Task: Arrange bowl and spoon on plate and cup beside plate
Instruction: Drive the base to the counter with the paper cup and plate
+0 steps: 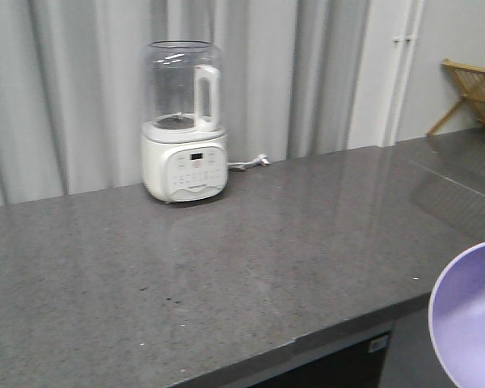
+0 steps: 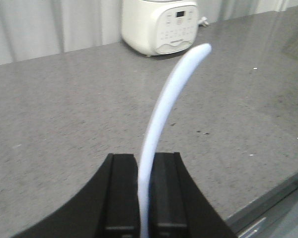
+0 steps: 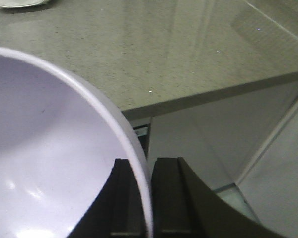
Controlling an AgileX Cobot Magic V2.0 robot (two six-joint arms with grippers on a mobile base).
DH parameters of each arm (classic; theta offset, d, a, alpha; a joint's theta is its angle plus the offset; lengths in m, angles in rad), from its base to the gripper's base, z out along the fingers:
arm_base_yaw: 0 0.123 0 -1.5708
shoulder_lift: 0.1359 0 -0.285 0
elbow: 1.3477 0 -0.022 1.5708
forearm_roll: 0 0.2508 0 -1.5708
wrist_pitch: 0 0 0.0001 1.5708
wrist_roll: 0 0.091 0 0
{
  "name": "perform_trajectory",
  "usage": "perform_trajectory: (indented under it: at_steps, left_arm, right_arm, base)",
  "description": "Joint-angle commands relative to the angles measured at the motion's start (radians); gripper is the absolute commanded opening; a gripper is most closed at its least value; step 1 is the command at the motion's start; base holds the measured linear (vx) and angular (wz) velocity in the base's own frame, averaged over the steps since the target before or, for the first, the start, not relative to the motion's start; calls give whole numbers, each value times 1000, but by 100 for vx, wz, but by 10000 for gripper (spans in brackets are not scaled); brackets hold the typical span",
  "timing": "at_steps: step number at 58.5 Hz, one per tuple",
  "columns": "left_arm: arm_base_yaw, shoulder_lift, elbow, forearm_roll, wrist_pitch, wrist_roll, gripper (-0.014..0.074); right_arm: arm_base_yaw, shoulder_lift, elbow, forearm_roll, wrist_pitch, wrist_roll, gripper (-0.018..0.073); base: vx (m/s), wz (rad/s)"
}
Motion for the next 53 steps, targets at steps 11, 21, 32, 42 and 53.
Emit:
perform_trajectory:
  at_steps: [11,21,32,42,53]
  left_arm:
    - [-2,-5,-29,-6,-85,-5,4]
    - [-2,-5,-29,-6,-85,-5,4]
    - [-2,-5,-29,-6,-85,-5,4]
    - [-2,-5,-29,-6,-85,-5,4]
    - [-2,-5,-29,-6,-85,-5,4]
  right_arm:
    - [-2,-4,-28,1,-83,-5,-12]
    - [-2,-4,-28,2,-83,-5,-12]
    - [-2,-4,-28,2,-83,-5,-12]
    - [-2,-4,-28,2,-83,-5,-12]
    - [-2,-4,-28,2,-82,-5,-12]
  base:
    - [3,-71]
    - [7,-66]
    - [11,-63]
    - [15,-59]
    - [16,-59]
